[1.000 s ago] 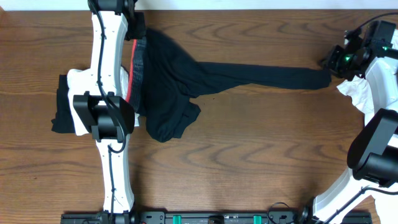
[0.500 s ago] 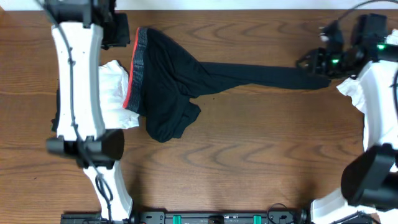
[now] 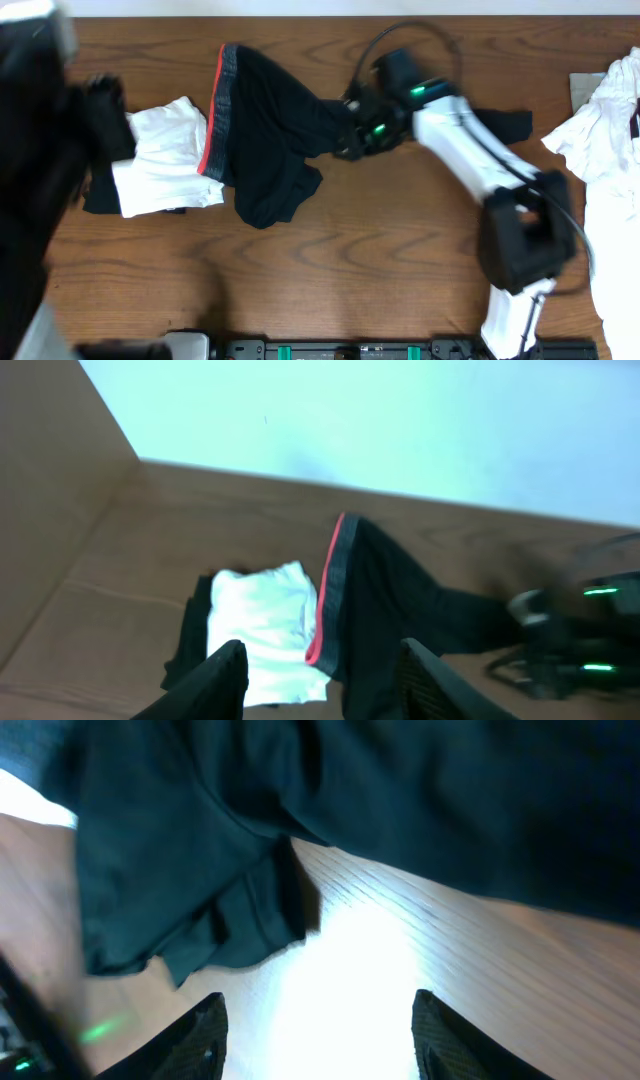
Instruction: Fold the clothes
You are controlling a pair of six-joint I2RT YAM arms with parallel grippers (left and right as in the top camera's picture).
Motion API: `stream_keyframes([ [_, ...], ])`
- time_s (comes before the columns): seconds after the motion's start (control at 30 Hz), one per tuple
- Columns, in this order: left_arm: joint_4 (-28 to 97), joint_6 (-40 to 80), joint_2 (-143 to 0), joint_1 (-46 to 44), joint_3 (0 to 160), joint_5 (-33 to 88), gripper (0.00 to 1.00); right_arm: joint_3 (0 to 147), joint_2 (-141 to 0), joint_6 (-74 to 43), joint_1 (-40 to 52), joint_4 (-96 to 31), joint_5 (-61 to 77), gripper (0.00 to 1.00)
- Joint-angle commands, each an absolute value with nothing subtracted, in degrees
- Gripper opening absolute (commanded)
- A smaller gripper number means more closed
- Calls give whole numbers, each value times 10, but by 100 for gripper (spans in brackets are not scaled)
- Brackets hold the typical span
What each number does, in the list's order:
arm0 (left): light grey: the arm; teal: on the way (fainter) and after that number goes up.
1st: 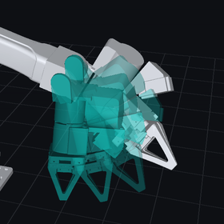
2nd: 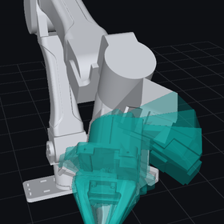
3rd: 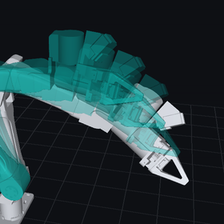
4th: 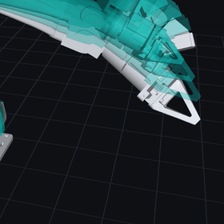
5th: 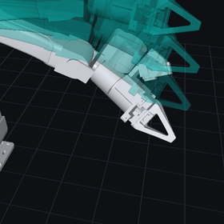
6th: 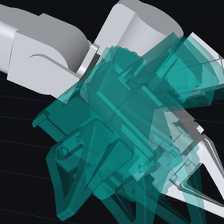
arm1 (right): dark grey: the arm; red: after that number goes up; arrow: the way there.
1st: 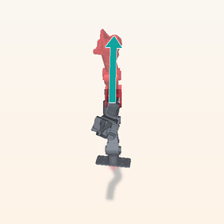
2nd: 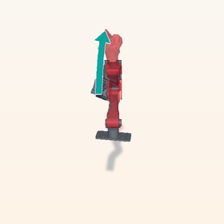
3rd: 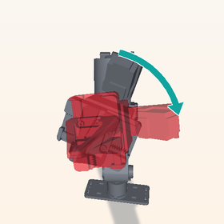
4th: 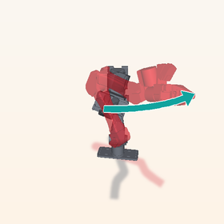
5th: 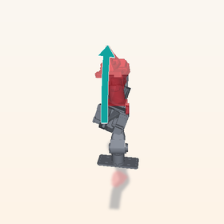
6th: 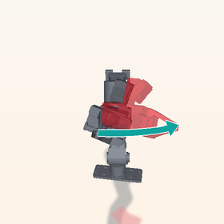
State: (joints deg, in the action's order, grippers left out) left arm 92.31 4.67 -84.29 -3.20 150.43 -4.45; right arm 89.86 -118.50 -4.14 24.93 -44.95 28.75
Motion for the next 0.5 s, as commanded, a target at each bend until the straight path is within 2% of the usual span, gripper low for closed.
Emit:
stream_keyframes([
  [0.0, 968, 51, -826, -33, 1503, -40, 50, 894, -1218, -60, 287, -432, 294, 57],
  [0.17, 968, 51, -804, -33, 1503, -40, 50, 894, -1235, -64, 327, -425, 272, 62],
  [0.27, 968, 51, -806, -33, 1502, -40, 50, 894, -1237, -77, 339, -415, 255, 61],
  [0.33, 968, 51, -811, -33, 1501, -40, 50, 893, -1239, -78, 346, -406, 258, 49],
  [0.4, 968, 51, -817, -33, 1501, -40, 50, 891, -1239, -84, 351, -400, 250, 25],
  [0.47, 968, 51, -823, -33, 1501, -40, 50, 891, -1239, -91, 353, -406, 244, 6],
])
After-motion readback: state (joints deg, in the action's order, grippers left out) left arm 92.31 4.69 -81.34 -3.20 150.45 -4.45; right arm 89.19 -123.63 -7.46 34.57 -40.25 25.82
